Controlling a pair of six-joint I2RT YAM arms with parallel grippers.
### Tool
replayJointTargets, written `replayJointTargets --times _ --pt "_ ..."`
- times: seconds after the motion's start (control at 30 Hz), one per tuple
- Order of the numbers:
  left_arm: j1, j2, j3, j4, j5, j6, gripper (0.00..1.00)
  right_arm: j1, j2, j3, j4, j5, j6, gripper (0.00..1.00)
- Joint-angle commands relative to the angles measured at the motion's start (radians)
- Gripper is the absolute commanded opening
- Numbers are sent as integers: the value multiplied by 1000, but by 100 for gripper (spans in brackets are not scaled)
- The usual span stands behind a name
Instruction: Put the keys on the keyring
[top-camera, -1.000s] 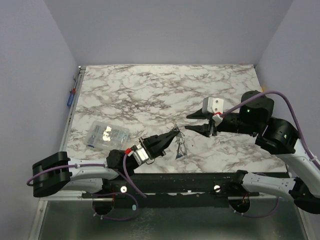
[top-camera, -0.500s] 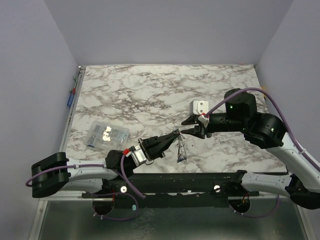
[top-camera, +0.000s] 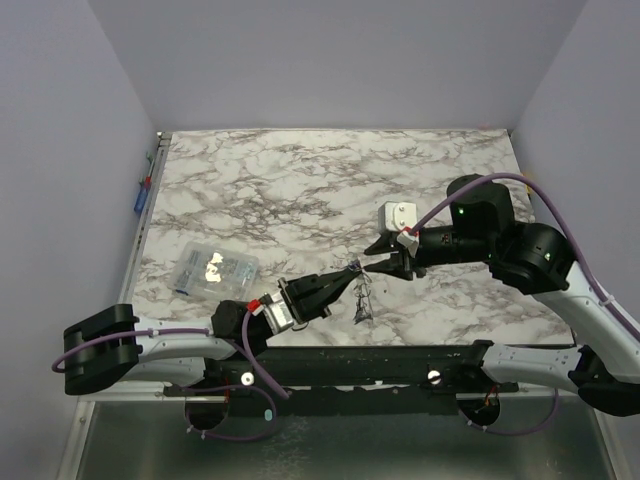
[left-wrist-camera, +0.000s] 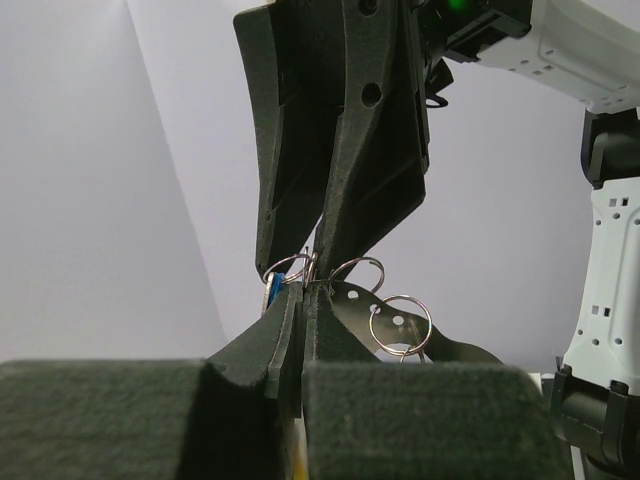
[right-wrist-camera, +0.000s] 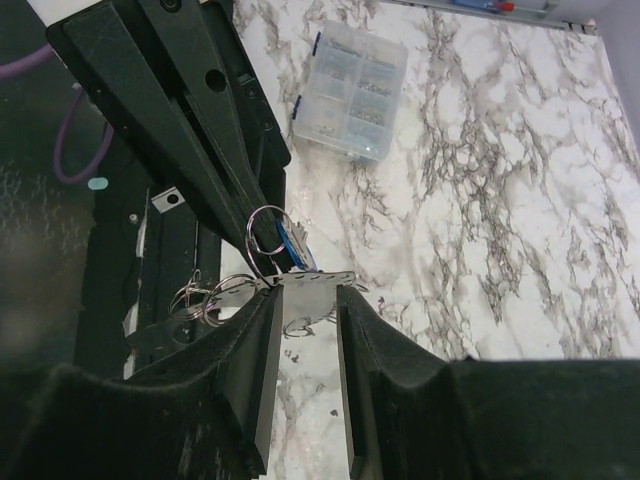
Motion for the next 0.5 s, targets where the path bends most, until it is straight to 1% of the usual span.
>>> replayJointTargets --times 0.0,0.2,0.37,0.47 --pt "3 10 19 282 -5 -8 0 5 5 39 -57 -91 4 37" --pt "3 27 37 282 -4 -6 0 5 15 42 -84 -121 13 38" --pt "2 47 53 281 9 -8 0 5 24 43 -73 -131 17 37" --pt "2 51 59 282 16 -10 0 5 30 41 -74 -109 14 37"
